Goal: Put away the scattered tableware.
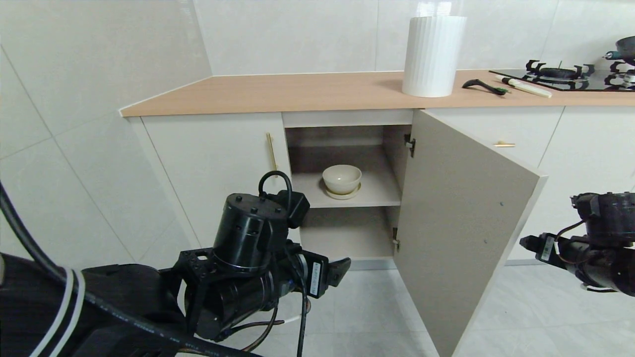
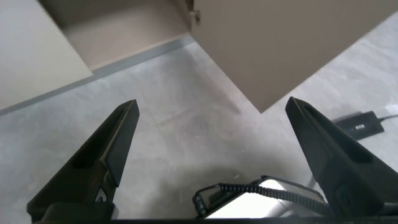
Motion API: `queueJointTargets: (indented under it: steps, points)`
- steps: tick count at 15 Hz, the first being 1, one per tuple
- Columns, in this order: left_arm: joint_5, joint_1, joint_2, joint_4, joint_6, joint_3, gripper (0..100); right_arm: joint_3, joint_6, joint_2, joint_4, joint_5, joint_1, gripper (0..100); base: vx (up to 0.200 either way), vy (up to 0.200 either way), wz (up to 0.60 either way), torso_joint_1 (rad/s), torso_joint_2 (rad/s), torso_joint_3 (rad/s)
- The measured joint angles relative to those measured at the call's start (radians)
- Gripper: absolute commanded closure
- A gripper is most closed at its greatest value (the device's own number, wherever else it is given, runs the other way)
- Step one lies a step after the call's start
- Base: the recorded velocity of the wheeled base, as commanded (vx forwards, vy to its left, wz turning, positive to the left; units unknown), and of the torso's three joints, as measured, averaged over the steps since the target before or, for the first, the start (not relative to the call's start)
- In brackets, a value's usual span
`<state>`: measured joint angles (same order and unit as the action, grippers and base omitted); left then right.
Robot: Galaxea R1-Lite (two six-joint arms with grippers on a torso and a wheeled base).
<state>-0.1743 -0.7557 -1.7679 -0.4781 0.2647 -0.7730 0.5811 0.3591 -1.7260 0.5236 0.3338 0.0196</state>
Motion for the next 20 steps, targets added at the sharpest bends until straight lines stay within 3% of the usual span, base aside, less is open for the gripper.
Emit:
queueJointTargets:
  steps: [5,12,17,20]
  points:
    - [0.001,0.014,0.003,0.0,0.0,-0.003,0,0.079,-0.002,-0.052,0.001,-0.056,0.047,0,0.0,0.0,0.0,0.0,0.0,0.0]
    - [0.001,0.043,0.026,0.0,0.001,0.0,0,0.201,0.0,-0.141,0.002,-0.067,0.234,0,0.0,0.0,0.0,0.0,0.0,0.0]
    - [0.0,0.087,0.064,0.0,0.002,0.042,0,0.395,0.001,-0.293,-0.013,-0.069,0.354,0,0.0,0.0,0.0,0.0,0.0,0.0]
    - [0.0,0.105,0.104,0.0,0.002,0.06,0,0.493,0.005,-0.363,-0.051,-0.071,0.374,0,0.0,0.0,0.0,0.0,0.0,0.0]
